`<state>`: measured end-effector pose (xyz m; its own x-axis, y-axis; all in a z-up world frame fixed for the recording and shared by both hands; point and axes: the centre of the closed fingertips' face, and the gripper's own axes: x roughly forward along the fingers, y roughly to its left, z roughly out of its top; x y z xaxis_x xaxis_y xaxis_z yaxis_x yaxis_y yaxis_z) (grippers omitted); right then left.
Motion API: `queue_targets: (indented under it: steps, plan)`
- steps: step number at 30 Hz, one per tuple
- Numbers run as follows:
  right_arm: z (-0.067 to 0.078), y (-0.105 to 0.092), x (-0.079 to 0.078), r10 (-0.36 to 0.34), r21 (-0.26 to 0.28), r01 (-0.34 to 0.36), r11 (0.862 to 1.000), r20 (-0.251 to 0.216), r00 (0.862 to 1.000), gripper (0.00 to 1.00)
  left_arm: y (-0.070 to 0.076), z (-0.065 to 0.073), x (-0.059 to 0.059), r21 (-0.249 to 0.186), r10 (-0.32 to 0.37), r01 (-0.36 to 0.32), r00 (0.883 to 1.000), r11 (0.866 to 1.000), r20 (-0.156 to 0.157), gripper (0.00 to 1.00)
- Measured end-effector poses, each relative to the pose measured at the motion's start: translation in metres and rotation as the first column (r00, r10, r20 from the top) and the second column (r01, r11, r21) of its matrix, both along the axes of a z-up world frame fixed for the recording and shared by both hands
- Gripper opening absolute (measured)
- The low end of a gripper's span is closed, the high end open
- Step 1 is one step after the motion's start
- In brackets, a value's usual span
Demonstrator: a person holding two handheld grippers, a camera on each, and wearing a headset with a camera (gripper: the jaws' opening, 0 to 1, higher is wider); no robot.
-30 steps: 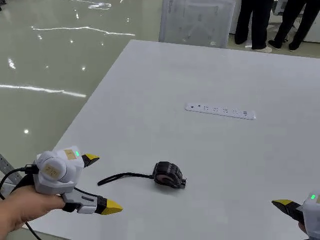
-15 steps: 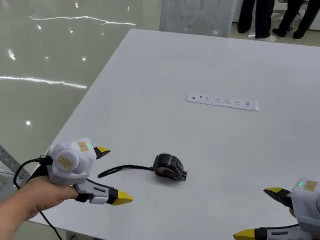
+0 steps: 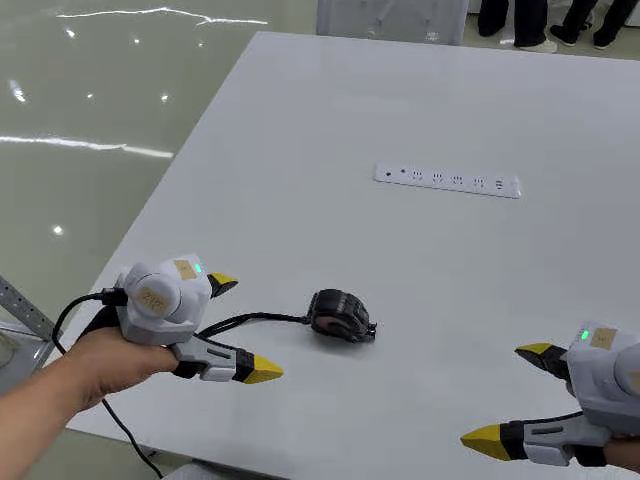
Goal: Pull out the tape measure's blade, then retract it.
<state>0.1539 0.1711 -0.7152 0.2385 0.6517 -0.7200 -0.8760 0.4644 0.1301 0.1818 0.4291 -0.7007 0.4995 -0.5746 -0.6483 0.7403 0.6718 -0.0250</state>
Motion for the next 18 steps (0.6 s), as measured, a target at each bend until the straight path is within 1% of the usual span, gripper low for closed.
queue_targets:
  steps: [7, 13, 16, 18]
  plan:
    - [-0.005, 0.006, 0.006, 0.027, -0.007, -0.027, 1.0, 0.002, 1.0, 0.84, -0.007, -0.004, 0.007, 0.006, -0.028, 0.028, 1.0, 1.0, -0.009, 0.83]
    - [-0.011, 0.013, 0.009, 0.06, -0.014, -0.06, 0.998, 0.007, 0.998, 0.81, -0.014, -0.007, 0.013, 0.012, -0.051, 0.051, 0.999, 0.999, -0.01, 0.81]
    - [-0.013, 0.019, 0.011, 0.077, -0.011, -0.076, 0.997, 0.014, 0.997, 0.8, -0.018, -0.008, 0.017, 0.014, -0.063, 0.063, 0.998, 0.998, -0.011, 0.81]
    - [-0.014, 0.022, 0.013, 0.092, -0.01, -0.092, 0.996, 0.028, 0.995, 0.78, -0.02, -0.01, 0.02, 0.017, -0.071, 0.072, 0.997, 0.997, -0.011, 0.81]
